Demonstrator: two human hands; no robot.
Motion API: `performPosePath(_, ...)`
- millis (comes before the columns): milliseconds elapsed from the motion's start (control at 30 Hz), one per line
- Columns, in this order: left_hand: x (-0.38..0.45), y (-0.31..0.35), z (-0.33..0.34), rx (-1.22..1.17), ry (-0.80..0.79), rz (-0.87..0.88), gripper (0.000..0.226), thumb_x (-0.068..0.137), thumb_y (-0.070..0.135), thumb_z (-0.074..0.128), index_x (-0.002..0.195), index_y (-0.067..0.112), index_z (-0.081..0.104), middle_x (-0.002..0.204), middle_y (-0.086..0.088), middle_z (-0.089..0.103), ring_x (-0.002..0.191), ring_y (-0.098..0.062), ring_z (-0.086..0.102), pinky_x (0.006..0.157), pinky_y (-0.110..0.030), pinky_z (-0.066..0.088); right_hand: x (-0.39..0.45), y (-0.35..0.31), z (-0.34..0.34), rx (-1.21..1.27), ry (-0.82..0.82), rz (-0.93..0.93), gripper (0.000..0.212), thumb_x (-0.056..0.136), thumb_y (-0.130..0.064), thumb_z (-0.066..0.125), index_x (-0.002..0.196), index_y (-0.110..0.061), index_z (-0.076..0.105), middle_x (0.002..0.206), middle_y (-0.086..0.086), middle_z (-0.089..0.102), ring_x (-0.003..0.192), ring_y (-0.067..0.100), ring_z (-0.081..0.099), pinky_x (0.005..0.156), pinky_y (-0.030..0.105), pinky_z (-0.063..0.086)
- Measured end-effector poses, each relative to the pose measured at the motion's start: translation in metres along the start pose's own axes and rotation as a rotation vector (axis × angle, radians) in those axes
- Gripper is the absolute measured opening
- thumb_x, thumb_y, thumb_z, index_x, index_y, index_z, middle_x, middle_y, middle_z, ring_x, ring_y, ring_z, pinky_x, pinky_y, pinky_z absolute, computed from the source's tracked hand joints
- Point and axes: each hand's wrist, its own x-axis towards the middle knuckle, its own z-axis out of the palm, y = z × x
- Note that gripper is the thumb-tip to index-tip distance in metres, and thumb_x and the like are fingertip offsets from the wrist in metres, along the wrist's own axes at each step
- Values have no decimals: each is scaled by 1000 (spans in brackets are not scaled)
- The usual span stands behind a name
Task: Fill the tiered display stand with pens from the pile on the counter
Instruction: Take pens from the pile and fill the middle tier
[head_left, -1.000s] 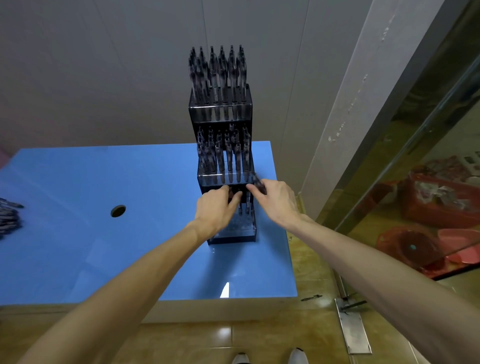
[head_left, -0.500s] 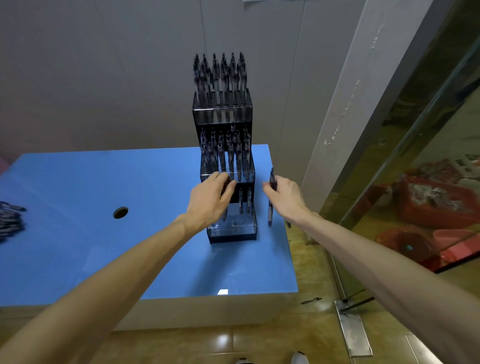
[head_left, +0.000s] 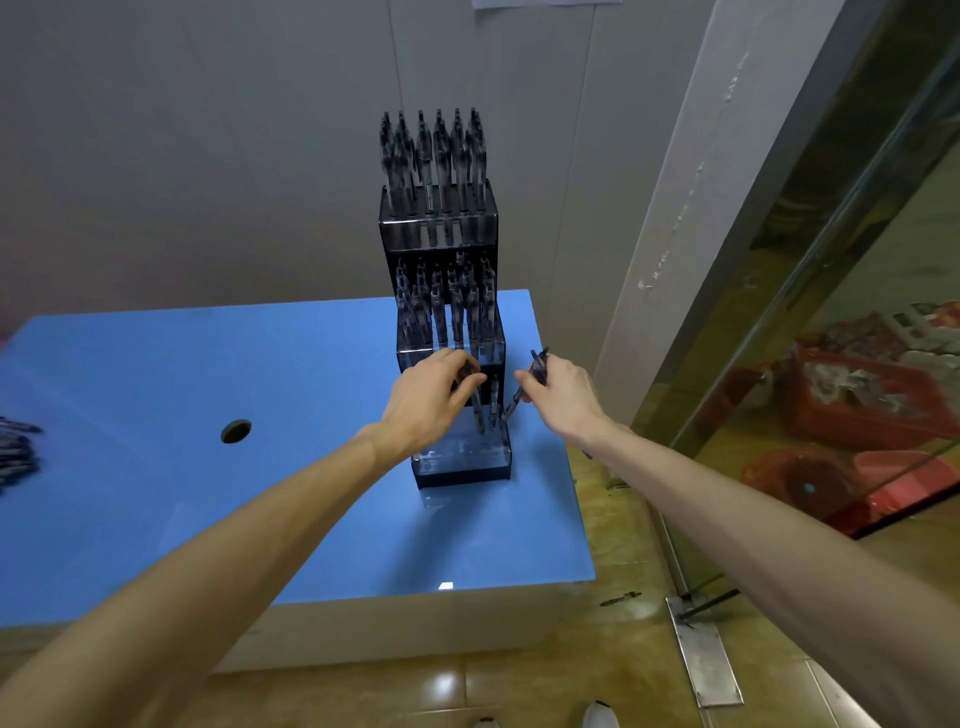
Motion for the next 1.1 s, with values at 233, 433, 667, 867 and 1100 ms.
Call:
performPosePath(233, -1, -3, 4, 34, 6, 14, 26, 106, 43, 49, 104, 21, 64, 97, 8, 63, 82, -15, 61, 70, -40, 55, -5, -8, 1, -82, -22, -58, 28, 102, -38, 54, 92, -12, 59, 83, 8, 68, 78, 32, 63, 70, 44, 53)
performPosePath(433, -6, -6, 1, 30, 56, 35, 25, 106, 42, 49, 102, 21, 62, 95, 9, 60, 80, -13, 58, 66, -34, 50, -6, -11, 6, -253, -91, -122, 26, 104, -37, 50, 100, -12, 57, 87, 6, 64, 82, 32, 61, 62, 37, 42)
performPosePath(667, -4, -8, 4, -5, 70, 2, 24, 106, 41, 49, 103, 21, 61, 96, 8, 60, 80, -14, 56, 67, -35, 50, -3, -19, 18, -397, -113, -165, 26, 104, -37, 51, 91, -15, 52, 84, 4, 59, 81, 32, 61, 62, 34, 38)
performPosePath(867, 0, -10, 13, 20, -21, -18, 25, 106, 40, 50, 112, 21, 64, 104, 7, 61, 87, -17, 60, 72, -36, 51, 4, -21, 24, -586, -185, -179, 25, 104, -38, 51, 91, -16, 53, 93, 8, 68, 87, 34, 65, 64, 33, 39)
performPosePath(1100, 3, -10, 20, 64, -121, 22, 33, 102, 37, 60, 130, 21, 61, 121, 5, 69, 106, -19, 66, 83, -38, 55, 7, -11, 31, -583, -239, -183, 24, 103, -36, 52, 106, -13, 61, 101, 11, 70, 93, 35, 65, 67, 34, 41)
